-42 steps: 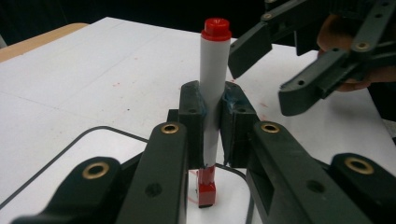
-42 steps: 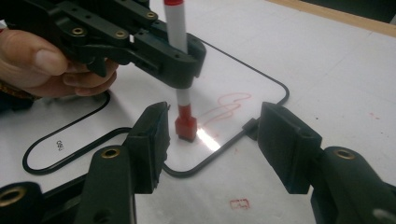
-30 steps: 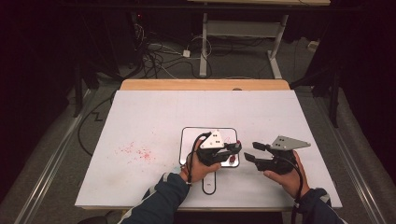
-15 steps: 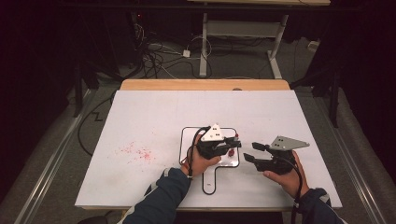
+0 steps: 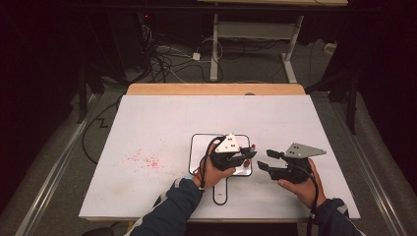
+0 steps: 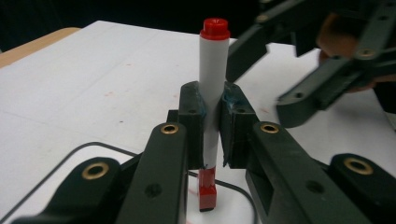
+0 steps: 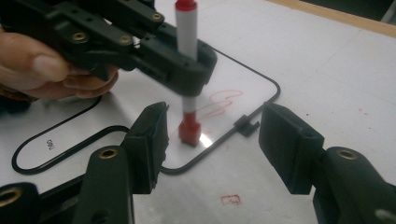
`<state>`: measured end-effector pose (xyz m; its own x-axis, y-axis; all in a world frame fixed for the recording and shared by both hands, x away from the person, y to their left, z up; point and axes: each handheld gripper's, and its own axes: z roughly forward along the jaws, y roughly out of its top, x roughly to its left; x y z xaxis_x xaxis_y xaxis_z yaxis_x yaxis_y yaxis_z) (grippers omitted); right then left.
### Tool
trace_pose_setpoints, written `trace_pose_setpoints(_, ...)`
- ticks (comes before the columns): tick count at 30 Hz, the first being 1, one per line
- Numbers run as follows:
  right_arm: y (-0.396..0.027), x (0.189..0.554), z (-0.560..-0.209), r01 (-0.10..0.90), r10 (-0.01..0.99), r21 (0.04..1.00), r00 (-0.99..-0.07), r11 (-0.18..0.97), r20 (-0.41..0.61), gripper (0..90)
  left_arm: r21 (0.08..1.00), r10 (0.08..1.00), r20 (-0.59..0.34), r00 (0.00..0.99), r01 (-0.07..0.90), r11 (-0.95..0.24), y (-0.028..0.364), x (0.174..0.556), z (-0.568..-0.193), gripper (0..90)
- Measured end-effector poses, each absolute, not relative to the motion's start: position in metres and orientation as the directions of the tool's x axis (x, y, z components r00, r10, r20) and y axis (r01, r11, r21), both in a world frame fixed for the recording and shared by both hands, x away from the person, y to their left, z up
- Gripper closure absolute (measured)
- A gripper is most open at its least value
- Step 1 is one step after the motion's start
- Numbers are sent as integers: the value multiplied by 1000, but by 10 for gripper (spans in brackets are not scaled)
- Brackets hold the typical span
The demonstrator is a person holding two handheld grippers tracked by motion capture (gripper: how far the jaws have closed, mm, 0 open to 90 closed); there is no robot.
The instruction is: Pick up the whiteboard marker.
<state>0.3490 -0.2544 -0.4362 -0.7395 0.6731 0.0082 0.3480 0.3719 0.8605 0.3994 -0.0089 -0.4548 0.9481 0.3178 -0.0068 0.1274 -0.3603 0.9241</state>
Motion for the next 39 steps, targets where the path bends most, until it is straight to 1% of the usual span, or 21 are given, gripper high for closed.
trace_pose_setpoints(2, -257, 350, -435, 349, 681, 863, -732, 366, 7, 432, 925, 346, -5, 938, 136, -355, -8, 408, -455, 789)
trace_pose_setpoints(6, -263, 349, -434, 350, 690, 867, -723, 354, 10, 430, 922, 373, 1, 928, 143, -359, -4, 414, -454, 789)
trace_pose_setpoints(9, -268, 348, -435, 353, 699, 868, -715, 348, 10, 424, 923, 395, -35, 918, 182, -340, 10, 419, -455, 789)
trace_pose_setpoints(12, -274, 347, -436, 358, 708, 866, -706, 348, 8, 421, 925, 389, -63, 919, 201, -324, 14, 417, -456, 789)
trace_pose_setpoints(14, -277, 346, -435, 358, 711, 868, -703, 346, 7, 421, 928, 355, -98, 930, 214, -304, 12, 405, -457, 789)
trace_pose_setpoints(15, -278, 346, -435, 360, 715, 868, -699, 343, 7, 420, 926, 332, -80, 940, 194, -325, 11, 403, -457, 789)
trace_pose_setpoints(16, -279, 346, -435, 361, 717, 869, -697, 338, 10, 420, 930, 320, -111, 941, 212, -301, 8, 397, -458, 789)
trace_pose_setpoints(18, -279, 346, -434, 361, 720, 869, -694, 337, 9, 420, 931, 312, -100, 945, 199, -304, 6, 392, -458, 789)
trace_pose_setpoints(19, -279, 346, -434, 361, 720, 869, -694, 338, 8, 419, 926, 298, -45, 954, 152, -346, 8, 389, -457, 789)
trace_pose_setpoints(20, -279, 346, -434, 361, 720, 869, -694, 338, 8, 419, 926, 298, -45, 954, 152, -346, 8, 389, -457, 789)
trace_pose_setpoints(21, -278, 345, -434, 358, 719, 870, -695, 340, 5, 418, 924, 318, -30, 948, 147, -352, 10, 392, -456, 789)
trace_pose_setpoints(23, -277, 346, -434, 358, 719, 870, -695, 339, 5, 418, 926, 353, -33, 935, 161, -341, 13, 398, -456, 789)
trace_pose_setpoints(24, -278, 346, -435, 358, 719, 870, -695, 340, 5, 418, 926, 353, -33, 935, 161, -341, 13, 398, -456, 789)
trace_pose_setpoints(25, -278, 346, -435, 357, 719, 869, -695, 341, 4, 418, 929, 376, -67, 924, 195, -314, 14, 402, -457, 789)
trace_pose_setpoints(27, -278, 347, -435, 361, 720, 868, -694, 341, 7, 418, 930, 379, -70, 923, 198, -310, 14, 404, -458, 789)
trace_pose_setpoints(28, -278, 347, -435, 361, 720, 869, -694, 339, 8, 418, 928, 361, -66, 930, 190, -320, 13, 404, -457, 789)
trace_pose_setpoints(29, -279, 347, -435, 362, 719, 870, -695, 336, 11, 417, 931, 347, -98, 933, 209, -299, 9, 400, -458, 789)
trace_pose_setpoints(30, -279, 347, -435, 363, 719, 869, -695, 335, 13, 418, 928, 328, -67, 942, 180, -328, 8, 398, -457, 789)
trace_pose_setpoints(33, -279, 347, -435, 361, 719, 870, -695, 336, 10, 417, 924, 295, -46, 955, 152, -350, -1, 391, -456, 789)
trace_pose_setpoints(36, -279, 347, -435, 361, 720, 870, -694, 335, 11, 417, 919, 289, -25, 957, 136, -370, -6, 393, -454, 789)
trace_pose_setpoints(39, -279, 347, -434, 360, 720, 872, -694, 333, 11, 417, 915, 309, -10, 951, 134, -381, -10, 401, -452, 789)
